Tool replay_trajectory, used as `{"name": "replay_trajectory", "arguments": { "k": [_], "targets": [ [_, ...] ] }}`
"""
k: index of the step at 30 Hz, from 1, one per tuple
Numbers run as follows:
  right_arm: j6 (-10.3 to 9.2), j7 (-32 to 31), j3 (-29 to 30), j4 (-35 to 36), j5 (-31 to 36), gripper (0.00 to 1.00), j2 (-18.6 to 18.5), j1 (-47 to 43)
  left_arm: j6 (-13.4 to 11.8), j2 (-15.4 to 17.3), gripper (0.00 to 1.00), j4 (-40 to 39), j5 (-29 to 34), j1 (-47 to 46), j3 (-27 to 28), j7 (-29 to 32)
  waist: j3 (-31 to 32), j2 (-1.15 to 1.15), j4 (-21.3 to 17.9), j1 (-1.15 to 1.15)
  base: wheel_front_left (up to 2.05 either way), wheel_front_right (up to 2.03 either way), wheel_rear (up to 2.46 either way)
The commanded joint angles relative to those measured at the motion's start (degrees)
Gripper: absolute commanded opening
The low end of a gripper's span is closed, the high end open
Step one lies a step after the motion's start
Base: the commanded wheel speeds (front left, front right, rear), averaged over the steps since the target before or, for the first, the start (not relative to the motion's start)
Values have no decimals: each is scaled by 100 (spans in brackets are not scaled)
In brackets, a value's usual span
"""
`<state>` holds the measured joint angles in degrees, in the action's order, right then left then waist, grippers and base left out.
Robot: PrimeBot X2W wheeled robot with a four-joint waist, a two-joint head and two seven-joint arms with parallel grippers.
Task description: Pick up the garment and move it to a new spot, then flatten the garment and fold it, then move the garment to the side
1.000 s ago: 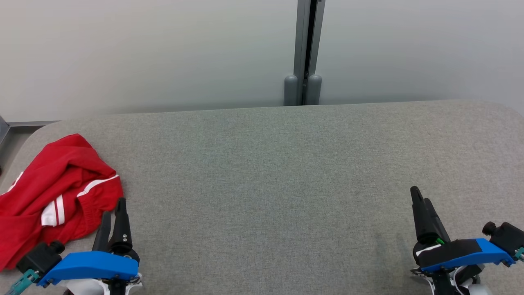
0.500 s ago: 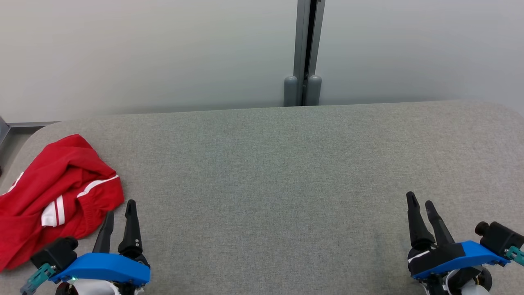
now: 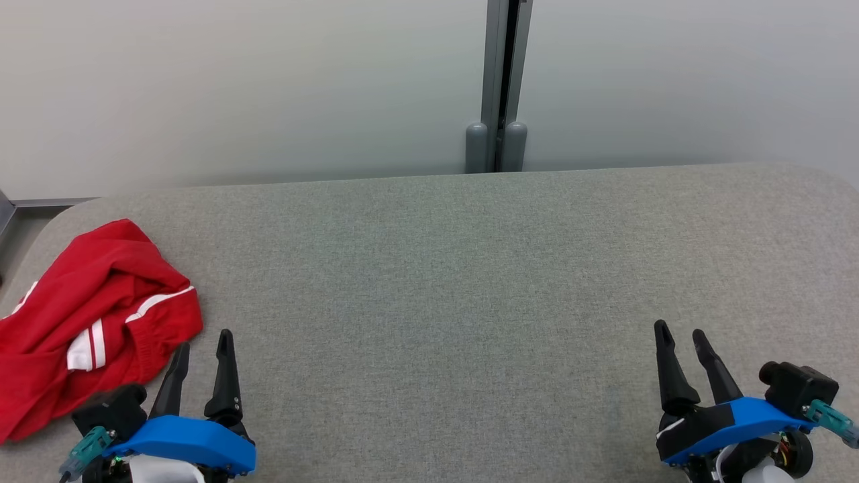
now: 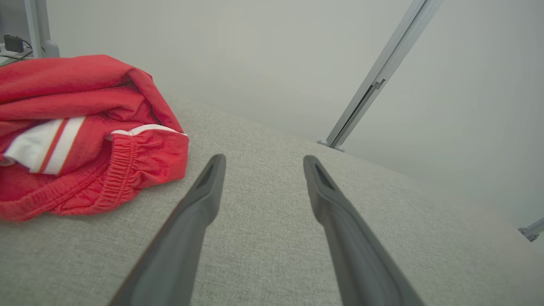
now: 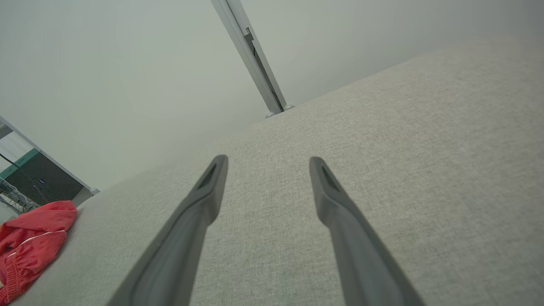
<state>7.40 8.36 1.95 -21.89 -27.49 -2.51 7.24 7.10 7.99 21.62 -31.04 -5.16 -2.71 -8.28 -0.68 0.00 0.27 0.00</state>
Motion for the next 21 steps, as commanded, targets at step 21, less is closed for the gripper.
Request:
{"name": "replay_trajectory", "arguments": {
  "k": [21],
  "targets": [
    [13,332,21,-141,1426,100,-47,123,50,97,100,319,1192,-191,-85,-340,0,0,-8,0,0,0,0]
  ]
}}
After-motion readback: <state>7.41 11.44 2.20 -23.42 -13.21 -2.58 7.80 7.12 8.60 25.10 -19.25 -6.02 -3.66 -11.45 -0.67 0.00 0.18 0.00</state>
